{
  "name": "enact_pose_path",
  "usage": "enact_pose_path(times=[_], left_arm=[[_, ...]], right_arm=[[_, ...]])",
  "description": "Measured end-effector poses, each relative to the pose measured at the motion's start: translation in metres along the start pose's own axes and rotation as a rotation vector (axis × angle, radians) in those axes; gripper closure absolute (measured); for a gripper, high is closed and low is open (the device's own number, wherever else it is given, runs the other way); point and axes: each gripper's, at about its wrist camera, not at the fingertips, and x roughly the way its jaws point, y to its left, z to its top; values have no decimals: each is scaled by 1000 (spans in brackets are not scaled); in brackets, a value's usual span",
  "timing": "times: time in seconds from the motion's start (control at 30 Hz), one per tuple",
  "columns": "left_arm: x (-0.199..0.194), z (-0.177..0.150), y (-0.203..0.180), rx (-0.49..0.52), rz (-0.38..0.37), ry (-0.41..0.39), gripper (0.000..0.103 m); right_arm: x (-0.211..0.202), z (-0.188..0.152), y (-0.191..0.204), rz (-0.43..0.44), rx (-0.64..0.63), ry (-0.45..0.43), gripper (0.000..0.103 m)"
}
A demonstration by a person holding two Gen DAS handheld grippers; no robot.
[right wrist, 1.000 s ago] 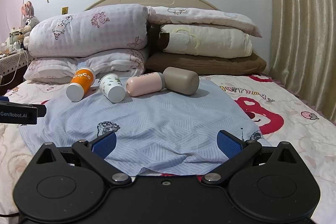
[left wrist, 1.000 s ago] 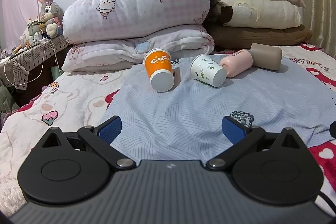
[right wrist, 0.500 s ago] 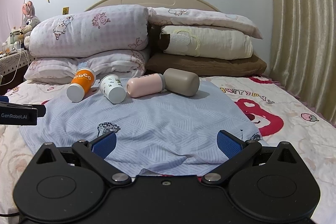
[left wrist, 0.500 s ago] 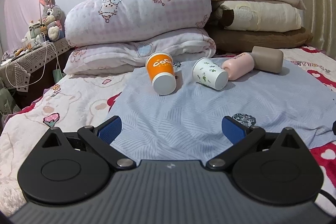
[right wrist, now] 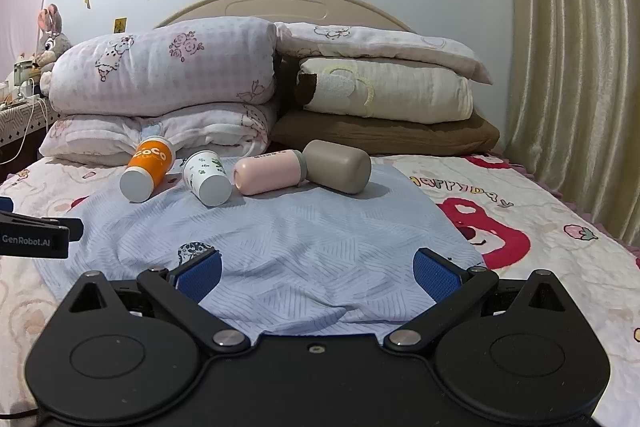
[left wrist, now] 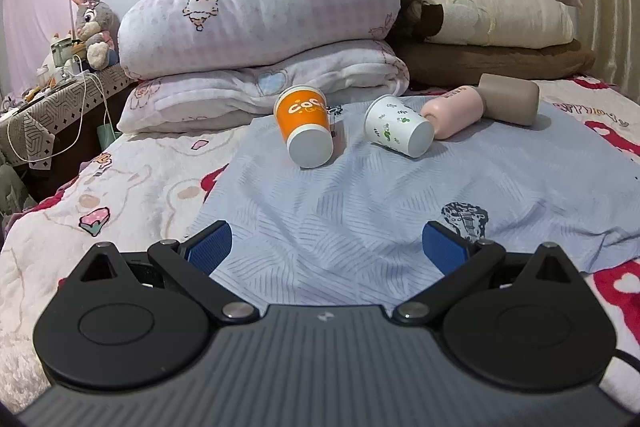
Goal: Flip cup upright
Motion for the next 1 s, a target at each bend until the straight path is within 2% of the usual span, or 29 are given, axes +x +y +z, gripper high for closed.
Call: enact_pose_path(times=[0.63, 0.77, 1.0], left_arm=[[-3, 0, -2, 21, -10, -10, 0], [0, 9, -1, 62, -45, 0, 0], [13, 53, 6, 114, -149, 55, 0]], right_arm=[[-1, 0, 4, 5, -21, 5, 0], [-1, 2, 4, 14, -28, 6, 0], [15, 28, 5, 65, -49, 21, 0]])
